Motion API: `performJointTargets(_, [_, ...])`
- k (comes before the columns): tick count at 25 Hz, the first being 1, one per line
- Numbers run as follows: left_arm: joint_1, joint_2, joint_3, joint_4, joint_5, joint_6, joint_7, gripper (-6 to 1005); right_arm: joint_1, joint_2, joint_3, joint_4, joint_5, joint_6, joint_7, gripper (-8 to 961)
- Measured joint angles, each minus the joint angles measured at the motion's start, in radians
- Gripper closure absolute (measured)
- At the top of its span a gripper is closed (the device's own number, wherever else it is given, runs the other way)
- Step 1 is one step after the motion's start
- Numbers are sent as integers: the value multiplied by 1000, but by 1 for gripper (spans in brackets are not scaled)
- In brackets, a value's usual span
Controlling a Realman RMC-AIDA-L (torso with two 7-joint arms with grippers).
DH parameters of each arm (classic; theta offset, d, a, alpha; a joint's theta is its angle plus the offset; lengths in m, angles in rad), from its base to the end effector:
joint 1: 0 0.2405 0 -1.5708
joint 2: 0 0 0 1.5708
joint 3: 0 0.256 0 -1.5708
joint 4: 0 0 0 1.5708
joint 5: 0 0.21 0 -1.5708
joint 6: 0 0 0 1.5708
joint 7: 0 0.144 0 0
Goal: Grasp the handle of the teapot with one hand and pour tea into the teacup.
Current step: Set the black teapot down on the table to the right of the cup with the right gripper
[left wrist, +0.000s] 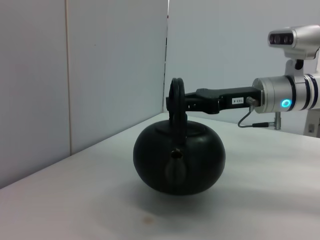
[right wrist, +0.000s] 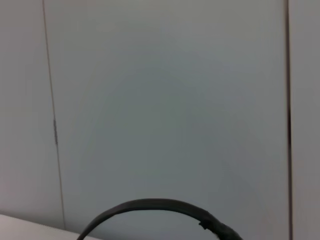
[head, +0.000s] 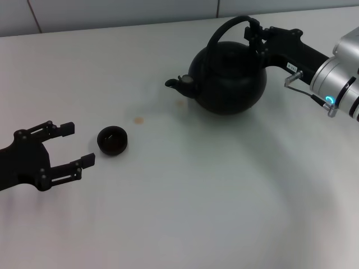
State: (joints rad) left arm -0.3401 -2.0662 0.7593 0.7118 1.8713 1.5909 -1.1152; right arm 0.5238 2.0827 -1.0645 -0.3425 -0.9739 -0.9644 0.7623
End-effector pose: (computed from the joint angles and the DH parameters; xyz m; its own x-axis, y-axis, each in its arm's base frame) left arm -0.2996 0.2870 0.0135 0.8493 0.1634 0.5020 0.3438 -0.8928 -0.2911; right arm 0.2868 0.3828 -0.0154 0.7261 -0.1163 -0.6776 -0.6306 -0.5054 -0.5890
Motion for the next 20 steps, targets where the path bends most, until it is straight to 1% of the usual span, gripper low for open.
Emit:
performJointTargets(11, [-1, 0, 3, -11, 0, 1, 0, 196, -4, 0, 0, 8, -7, 16, -2, 863])
performJointTargets(20, [0, 0, 4, -11, 0, 2, 0, 196, 4, 0, -8, 22, -7, 55, -3, 862])
